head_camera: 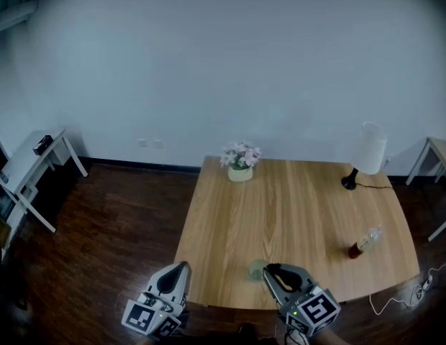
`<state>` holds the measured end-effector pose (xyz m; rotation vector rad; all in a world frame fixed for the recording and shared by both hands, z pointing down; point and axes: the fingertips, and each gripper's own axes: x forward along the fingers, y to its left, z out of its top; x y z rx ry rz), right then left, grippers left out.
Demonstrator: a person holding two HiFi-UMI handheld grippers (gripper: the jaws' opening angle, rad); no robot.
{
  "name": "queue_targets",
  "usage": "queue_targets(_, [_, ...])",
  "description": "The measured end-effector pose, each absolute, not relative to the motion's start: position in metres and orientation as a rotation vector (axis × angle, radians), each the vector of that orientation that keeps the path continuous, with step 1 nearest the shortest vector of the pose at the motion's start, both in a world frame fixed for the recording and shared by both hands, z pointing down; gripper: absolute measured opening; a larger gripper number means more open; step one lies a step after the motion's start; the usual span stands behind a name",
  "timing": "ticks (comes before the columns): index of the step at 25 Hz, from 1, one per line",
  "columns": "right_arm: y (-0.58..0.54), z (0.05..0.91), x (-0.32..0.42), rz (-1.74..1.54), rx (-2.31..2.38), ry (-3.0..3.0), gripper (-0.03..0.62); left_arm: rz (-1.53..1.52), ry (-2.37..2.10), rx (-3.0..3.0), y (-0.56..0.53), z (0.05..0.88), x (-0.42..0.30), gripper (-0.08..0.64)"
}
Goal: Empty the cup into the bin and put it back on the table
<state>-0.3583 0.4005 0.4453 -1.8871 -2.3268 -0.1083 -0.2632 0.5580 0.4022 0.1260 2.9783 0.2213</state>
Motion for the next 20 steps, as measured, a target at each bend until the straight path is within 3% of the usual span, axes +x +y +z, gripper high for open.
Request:
queue_targets(1, [0.398, 0.443, -0.358, -0.125, -1.885, -2.335, 0.022, 0.218, 2.975, 0.116, 0.556, 0.400, -0.262, 0.005])
queue_targets(4, [0.392, 0.437, -0.357, -0.163, -1.874, -2.348, 0.005, 0.211, 2.971, 0.110, 0.552, 0.397, -0.260, 0.005])
queue_targets(20, [0.376, 0.427, -0.366, -0.186, -1.768, -2.411, 0.003, 0.212, 2.970, 0.019, 0.534, 0.392, -0.269, 0.005])
